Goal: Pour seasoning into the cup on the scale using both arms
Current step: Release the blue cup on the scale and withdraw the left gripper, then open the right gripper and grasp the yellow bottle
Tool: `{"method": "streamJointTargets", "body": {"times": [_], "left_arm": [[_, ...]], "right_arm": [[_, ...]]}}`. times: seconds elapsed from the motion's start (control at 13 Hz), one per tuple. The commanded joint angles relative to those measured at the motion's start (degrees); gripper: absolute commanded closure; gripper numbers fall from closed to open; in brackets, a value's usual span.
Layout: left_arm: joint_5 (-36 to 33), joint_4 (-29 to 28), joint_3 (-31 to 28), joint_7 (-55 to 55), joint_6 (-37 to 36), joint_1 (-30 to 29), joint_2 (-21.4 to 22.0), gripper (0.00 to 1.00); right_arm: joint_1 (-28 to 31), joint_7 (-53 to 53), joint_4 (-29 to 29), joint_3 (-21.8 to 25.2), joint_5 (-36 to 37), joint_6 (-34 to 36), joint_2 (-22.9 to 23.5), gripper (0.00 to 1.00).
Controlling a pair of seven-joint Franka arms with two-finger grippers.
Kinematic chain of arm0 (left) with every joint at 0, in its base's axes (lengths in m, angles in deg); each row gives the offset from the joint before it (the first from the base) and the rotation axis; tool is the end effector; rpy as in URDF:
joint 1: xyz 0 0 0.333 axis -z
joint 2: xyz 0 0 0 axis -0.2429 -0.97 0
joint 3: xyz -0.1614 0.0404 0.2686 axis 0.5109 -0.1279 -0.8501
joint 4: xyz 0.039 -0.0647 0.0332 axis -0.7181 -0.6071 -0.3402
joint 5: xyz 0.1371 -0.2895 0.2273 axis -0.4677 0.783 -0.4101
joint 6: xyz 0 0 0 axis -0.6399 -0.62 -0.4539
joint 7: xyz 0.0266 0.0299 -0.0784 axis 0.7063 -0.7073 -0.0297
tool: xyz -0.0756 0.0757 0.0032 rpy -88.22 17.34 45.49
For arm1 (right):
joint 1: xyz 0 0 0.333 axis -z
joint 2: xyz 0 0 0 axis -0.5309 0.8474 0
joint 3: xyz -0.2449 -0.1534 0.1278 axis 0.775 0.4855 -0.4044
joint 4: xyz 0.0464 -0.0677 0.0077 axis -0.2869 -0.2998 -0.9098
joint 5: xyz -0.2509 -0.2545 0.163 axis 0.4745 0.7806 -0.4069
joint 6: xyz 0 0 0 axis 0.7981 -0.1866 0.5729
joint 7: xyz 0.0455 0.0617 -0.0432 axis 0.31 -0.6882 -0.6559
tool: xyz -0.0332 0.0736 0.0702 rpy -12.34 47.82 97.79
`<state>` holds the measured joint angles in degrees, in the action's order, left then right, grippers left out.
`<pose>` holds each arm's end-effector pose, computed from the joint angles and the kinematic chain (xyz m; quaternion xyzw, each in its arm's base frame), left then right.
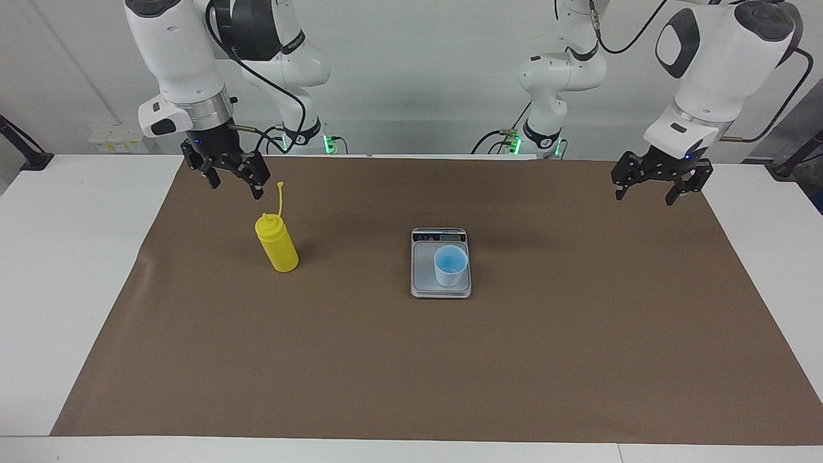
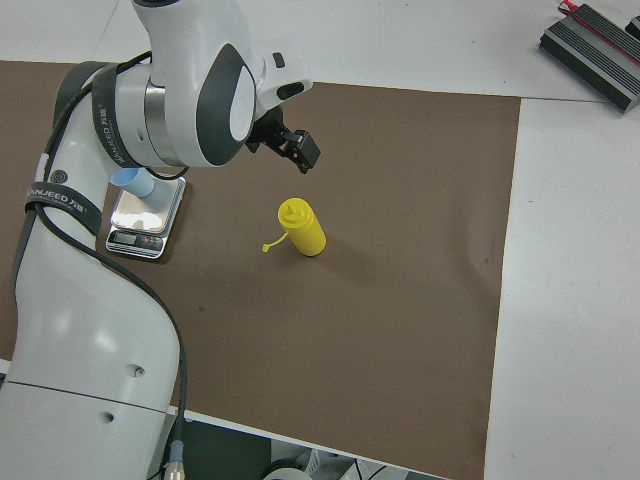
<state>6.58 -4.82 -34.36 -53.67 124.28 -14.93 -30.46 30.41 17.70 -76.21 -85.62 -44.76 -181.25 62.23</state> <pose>0.5528 -0.0467 0.6094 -0.9932 0.1143 -0.0172 0.0135 0.5421 0.0279 0.5874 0.9883 -0.1515 0.0171 0.0085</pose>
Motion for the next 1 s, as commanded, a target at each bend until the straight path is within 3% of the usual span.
{"method": "streamJointTargets", "body": {"times": [0.0,0.46,0.69,0.92], "left_arm": [[1.27,3.4,0.1,2.12,-4.7,-0.63,-0.44,0.0],[3.21,0.15,0.02,3.64,-2.07,-0.71,1.06,0.0],[3.21,-0.11,0.02,3.2,-2.24,-0.54,1.23,0.0],[3.21,-1.17,0.02,3.46,-1.98,-0.45,1.93,0.0]], "right_arm": [[0.69,1.04,0.76,-0.21,-0.39,2.8,-0.04,0.0],[7.98,-18.54,1.03,-0.04,-13.82,-0.8,4.17,0.0],[10.25,-31.28,1.21,-0.04,-15.59,-1.25,9.79,0.0],[12.37,-32.46,1.03,0.05,-17.79,-1.77,15.42,0.0]]}}
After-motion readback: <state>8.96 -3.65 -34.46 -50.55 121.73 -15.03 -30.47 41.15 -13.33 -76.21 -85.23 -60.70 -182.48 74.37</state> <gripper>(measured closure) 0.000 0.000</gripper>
